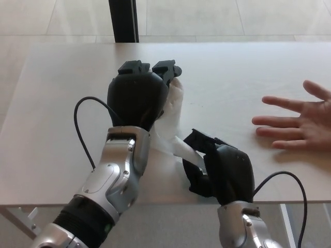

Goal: A toilet paper roll is kept in the middle of the desk infront of the robot. The robot places its left hand on the top of the toilet paper roll to hold it still and uses its right hand to tear off a piece of toilet paper from it and hands the paper to a person

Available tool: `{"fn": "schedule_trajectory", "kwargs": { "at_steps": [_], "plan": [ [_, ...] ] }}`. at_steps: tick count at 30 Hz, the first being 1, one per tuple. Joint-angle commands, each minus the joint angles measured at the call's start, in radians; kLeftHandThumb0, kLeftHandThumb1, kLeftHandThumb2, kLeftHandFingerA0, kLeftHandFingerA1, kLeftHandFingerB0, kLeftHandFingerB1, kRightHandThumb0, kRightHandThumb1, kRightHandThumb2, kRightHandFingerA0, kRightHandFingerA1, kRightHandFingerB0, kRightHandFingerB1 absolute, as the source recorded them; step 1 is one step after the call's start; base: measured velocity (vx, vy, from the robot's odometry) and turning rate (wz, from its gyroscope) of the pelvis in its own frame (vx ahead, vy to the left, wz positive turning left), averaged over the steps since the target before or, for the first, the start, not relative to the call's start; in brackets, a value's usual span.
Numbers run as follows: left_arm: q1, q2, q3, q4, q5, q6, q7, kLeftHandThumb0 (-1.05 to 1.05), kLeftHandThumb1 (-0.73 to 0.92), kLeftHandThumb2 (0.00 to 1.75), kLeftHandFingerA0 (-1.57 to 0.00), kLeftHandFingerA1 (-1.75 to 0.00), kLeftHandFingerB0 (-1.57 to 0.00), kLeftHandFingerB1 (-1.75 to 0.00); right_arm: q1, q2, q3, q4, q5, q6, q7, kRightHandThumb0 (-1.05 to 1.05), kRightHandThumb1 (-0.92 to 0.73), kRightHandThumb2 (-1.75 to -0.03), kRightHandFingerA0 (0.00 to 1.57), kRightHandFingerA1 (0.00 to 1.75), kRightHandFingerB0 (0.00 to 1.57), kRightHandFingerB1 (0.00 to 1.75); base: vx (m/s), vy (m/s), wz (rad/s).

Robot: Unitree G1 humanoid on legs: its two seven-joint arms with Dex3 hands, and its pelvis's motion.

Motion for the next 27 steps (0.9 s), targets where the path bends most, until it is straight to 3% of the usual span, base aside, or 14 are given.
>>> {"fn": "schedule_trajectory", "kwargs": {
  "at_steps": [1, 2, 4, 6, 9, 11, 13, 15, 17, 19, 23, 24, 27],
  "plan": [
    [0.057, 0.013, -0.007, 0.049, -0.019, 0.025, -0.046, -0.18, 0.63, 0.65, -0.49, -0.50, -0.56, -0.57, 0.045, -0.008, -0.033, 0.014, 0.072, -0.010, 0.025, -0.43, -0.72, -0.75, 1.00, 1.64, 0.86, 1.23, 0.00, 0.000, 0.00],
    [0.058, 0.012, -0.008, 0.049, -0.018, 0.026, -0.045, -0.18, 0.63, 0.65, -0.49, -0.50, -0.56, -0.56, 0.046, -0.002, -0.039, 0.014, 0.080, -0.016, 0.022, -0.35, -0.83, -0.70, 0.94, 1.71, 0.80, 1.25, 0.00, 0.000, 0.00],
    [0.061, 0.016, -0.014, 0.045, -0.012, 0.029, -0.050, -0.19, 0.63, 0.66, -0.51, -0.50, -0.56, -0.53, 0.054, 0.031, -0.071, 0.008, 0.122, -0.011, 0.030, -0.34, -0.82, -0.72, 0.94, 1.74, 0.79, 1.30, 0.00, 0.000, 0.00],
    [0.066, 0.014, -0.013, 0.043, -0.015, 0.037, -0.063, -0.19, 0.65, 0.64, -0.48, -0.47, -0.53, -0.53, 0.059, 0.069, -0.109, 0.007, 0.160, -0.019, 0.015, -0.37, -0.83, -0.70, 0.92, 1.75, 0.76, 1.54, 0.00, 0.000, 0.00],
    [0.077, 0.009, 0.000, 0.032, -0.038, 0.035, -0.083, -0.17, 0.66, 0.64, -0.46, -0.46, -0.53, -0.52, 0.057, 0.120, -0.173, -0.014, 0.242, -0.038, 0.034, -0.28, -0.75, -0.86, 0.85, 1.74, 0.75, 1.61, 0.00, 0.000, 0.00],
    [0.078, 0.004, 0.004, 0.037, -0.039, 0.036, -0.073, -0.17, 0.66, 0.64, -0.46, -0.44, -0.55, -0.51, 0.048, 0.131, -0.189, -0.020, 0.253, -0.043, 0.033, -0.38, -0.83, -0.68, 0.83, 1.75, 0.70, 1.66, 0.00, 0.000, 0.00],
    [0.079, 0.000, 0.009, 0.037, -0.040, 0.040, -0.074, -0.17, 0.66, 0.64, -0.46, -0.44, -0.55, -0.51, 0.044, 0.133, -0.194, -0.022, 0.257, -0.042, 0.036, -0.38, -0.83, -0.68, 0.83, 1.75, 0.70, 1.66, 0.00, 0.000, 0.00],
    [0.078, 0.000, 0.003, 0.037, -0.027, 0.053, -0.079, -0.19, 0.66, 0.63, -0.45, -0.45, -0.52, -0.52, 0.032, 0.164, -0.218, -0.065, 0.300, -0.027, 0.046, -0.28, -0.74, -0.77, 0.85, 1.75, 0.71, 1.64, 0.00, 0.000, 0.00],
    [0.085, -0.003, 0.009, 0.027, -0.033, 0.055, -0.080, -0.19, 0.66, 0.64, -0.46, -0.46, -0.53, -0.52, 0.019, 0.182, -0.231, -0.093, 0.316, 0.001, 0.046, -0.25, -0.60, -1.04, 0.90, 1.75, 0.77, 1.62, 0.00, 0.000, 0.00],
    [0.086, -0.006, 0.020, 0.026, -0.040, 0.056, -0.076, -0.17, 0.67, 0.65, -0.46, -0.47, -0.53, -0.53, 0.001, 0.208, -0.250, -0.118, 0.347, 0.018, 0.038, -0.24, -0.48, -1.28, 0.91, 1.75, 0.77, 1.70, 0.00, 0.000, 0.00],
    [0.088, -0.002, 0.049, 0.022, -0.053, 0.045, -0.068, -0.17, 0.67, 0.65, -0.53, -0.48, -0.59, -0.53, -0.011, 0.221, -0.271, -0.163, 0.413, 0.007, 0.055, -0.22, -0.44, -1.39, 0.97, 1.75, 0.80, 1.69, 0.00, 0.000, 0.00],
    [0.088, 0.002, 0.052, 0.023, -0.053, 0.045, -0.069, -0.15, 0.66, 0.64, -0.54, -0.48, -0.59, -0.53, -0.009, 0.222, -0.274, -0.177, 0.421, 0.016, 0.060, -0.18, -0.45, -1.42, 0.97, 1.75, 0.83, 1.60, 0.00, 0.000, 0.00],
    [0.091, 0.011, 0.067, 0.024, -0.058, 0.036, -0.075, -0.16, 0.62, 0.62, -0.54, -0.47, -0.60, -0.52, -0.007, 0.209, -0.279, -0.213, 0.452, 0.033, 0.080, -0.17, -0.44, -1.42, 0.98, 1.75, 0.82, 1.59, 0.00, 0.000, 0.00]
  ]
}}
